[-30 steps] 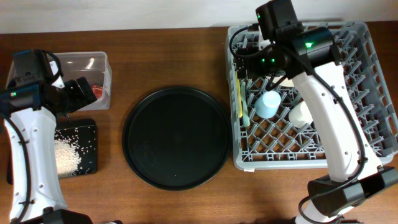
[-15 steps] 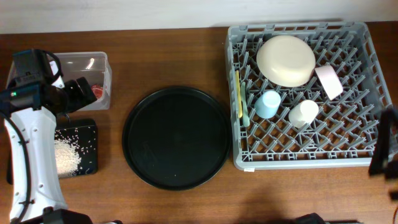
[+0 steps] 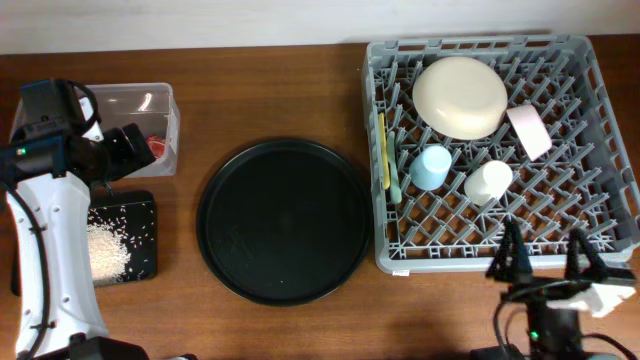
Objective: Sort waste into correct bins and load items into the dishwasher rack
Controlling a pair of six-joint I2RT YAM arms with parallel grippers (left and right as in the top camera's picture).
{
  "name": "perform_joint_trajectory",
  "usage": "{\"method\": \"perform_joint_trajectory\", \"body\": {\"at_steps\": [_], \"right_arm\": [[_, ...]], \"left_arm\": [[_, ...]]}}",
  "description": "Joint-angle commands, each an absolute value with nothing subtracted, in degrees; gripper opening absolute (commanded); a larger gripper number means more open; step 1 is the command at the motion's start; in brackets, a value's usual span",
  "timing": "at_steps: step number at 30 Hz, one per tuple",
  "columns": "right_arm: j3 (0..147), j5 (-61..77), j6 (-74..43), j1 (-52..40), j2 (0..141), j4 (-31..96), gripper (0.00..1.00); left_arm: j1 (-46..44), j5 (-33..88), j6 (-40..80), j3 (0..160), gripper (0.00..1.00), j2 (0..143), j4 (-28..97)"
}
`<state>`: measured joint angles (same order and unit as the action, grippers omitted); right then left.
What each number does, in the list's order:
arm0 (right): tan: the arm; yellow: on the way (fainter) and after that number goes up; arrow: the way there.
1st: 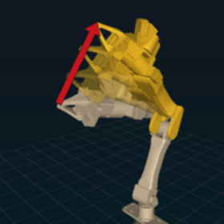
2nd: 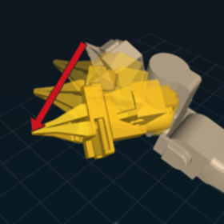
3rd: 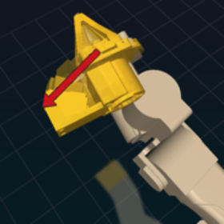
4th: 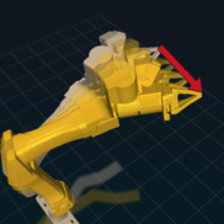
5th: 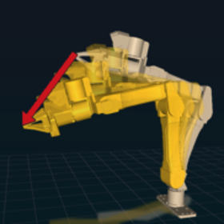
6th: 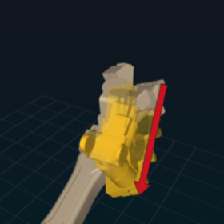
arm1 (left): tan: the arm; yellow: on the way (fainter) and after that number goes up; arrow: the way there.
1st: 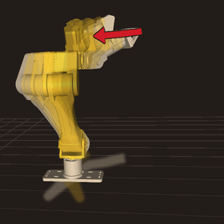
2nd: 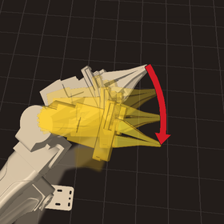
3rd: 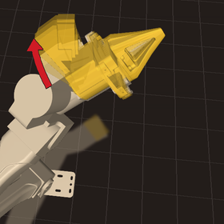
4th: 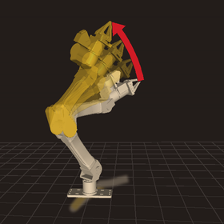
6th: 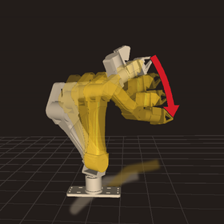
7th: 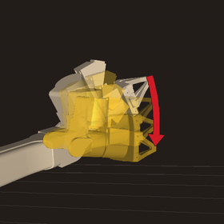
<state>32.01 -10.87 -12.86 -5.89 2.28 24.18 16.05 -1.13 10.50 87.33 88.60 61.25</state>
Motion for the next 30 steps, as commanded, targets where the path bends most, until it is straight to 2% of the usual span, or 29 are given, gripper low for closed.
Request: {"method": "perform_joint_trajectory", "body": {"at_steps": [1,5,8,13,20,30], "right_arm": [[22.76,-7.86,-12.4,-5.06,0.21,15.31,0.98],[11.55,-7.49,-12.23,-5.06,0.21,1.61,0.98],[6.07,-7.49,-12.19,-4.97,0.21,-2.02,0.98],[1.91,-1.54,-7.42,-1.23,0.21,-3.46,0.98],[0.32,-3.22,-6.15,0.64,0.21,4.49,0.98],[0.32,-3.22,-6.2,2.28,0.21,4.4,0.98]], "left_arm": [[16.21,-1.5,10.61,87.96,0.99,87.79,61.21],[16.21,-1.5,10.61,87.96,0.99,87.79,61.21],[16.21,-1.5,10.61,87.96,0.99,87.79,61.21],[16.21,-1.5,10.61,87.96,0.99,87.79,61.21],[16.21,-1.5,10.61,87.96,0.99,87.79,61.21],[16.21,-1.5,10.61,87.96,0.99,87.79,61.21]]}}
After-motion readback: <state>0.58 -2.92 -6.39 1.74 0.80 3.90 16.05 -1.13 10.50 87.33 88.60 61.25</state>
